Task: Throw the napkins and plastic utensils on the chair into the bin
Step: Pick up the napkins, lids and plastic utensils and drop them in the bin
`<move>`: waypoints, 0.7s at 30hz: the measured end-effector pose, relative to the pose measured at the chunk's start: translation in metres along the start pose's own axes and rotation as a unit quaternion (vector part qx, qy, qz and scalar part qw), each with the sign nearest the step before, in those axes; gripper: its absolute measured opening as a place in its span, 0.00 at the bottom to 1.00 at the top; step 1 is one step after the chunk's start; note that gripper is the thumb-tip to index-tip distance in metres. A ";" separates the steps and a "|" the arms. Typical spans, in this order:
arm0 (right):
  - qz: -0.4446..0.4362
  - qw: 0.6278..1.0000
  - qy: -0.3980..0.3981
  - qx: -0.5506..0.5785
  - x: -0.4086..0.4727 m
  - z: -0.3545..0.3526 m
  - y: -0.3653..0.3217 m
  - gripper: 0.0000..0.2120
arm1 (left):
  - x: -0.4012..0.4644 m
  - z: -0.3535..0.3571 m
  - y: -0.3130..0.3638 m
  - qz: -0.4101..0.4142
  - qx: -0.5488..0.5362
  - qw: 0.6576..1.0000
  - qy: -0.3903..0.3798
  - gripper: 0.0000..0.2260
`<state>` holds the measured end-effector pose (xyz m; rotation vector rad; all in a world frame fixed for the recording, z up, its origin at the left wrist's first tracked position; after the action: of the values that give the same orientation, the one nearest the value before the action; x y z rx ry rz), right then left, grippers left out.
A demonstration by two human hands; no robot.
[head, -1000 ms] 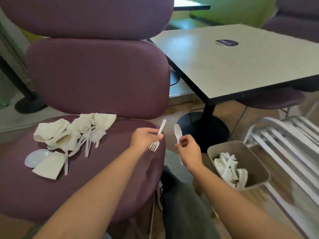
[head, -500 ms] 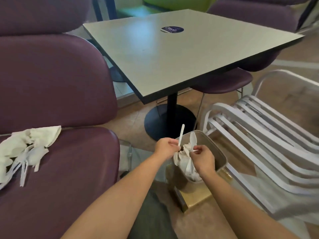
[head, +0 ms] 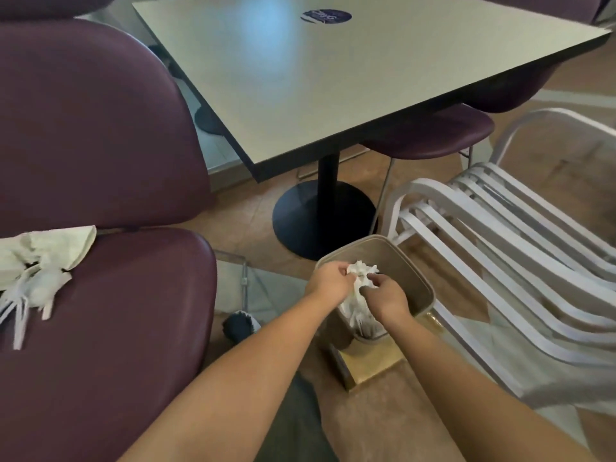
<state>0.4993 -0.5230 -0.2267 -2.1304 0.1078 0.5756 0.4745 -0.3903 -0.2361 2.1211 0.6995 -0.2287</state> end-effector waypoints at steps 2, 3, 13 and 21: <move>-0.026 1.000 -0.010 -0.005 -0.006 0.008 -0.014 0.20 | -0.006 -0.020 -0.006 0.008 -0.016 0.999 0.032 0.13; -0.042 0.999 -0.015 -0.008 -0.010 0.013 -0.022 0.19 | -0.010 -0.031 -0.008 0.015 -0.021 0.999 0.048 0.12; -0.195 0.976 -0.101 -0.014 -0.068 0.108 -0.118 0.16 | -0.072 -0.174 -0.071 0.001 -0.023 0.981 0.193 0.10; -0.250 0.951 -0.181 -0.033 -0.136 0.217 -0.179 0.11 | -0.136 -0.275 -0.176 -0.100 -0.038 0.945 0.310 0.07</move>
<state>0.3506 -0.2629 -0.1381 -1.9702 -0.6461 0.6530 0.2400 -0.1450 -0.1356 2.0466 1.2667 0.3743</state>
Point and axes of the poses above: each hand's wrist, its own x-axis towards the middle knuckle, its own z-axis out of the palm, y = z × x, the point moved 6 cm from there along x, towards the middle knuckle, and after that the axes turned 6 degrees about x, right-handed, at the moved point
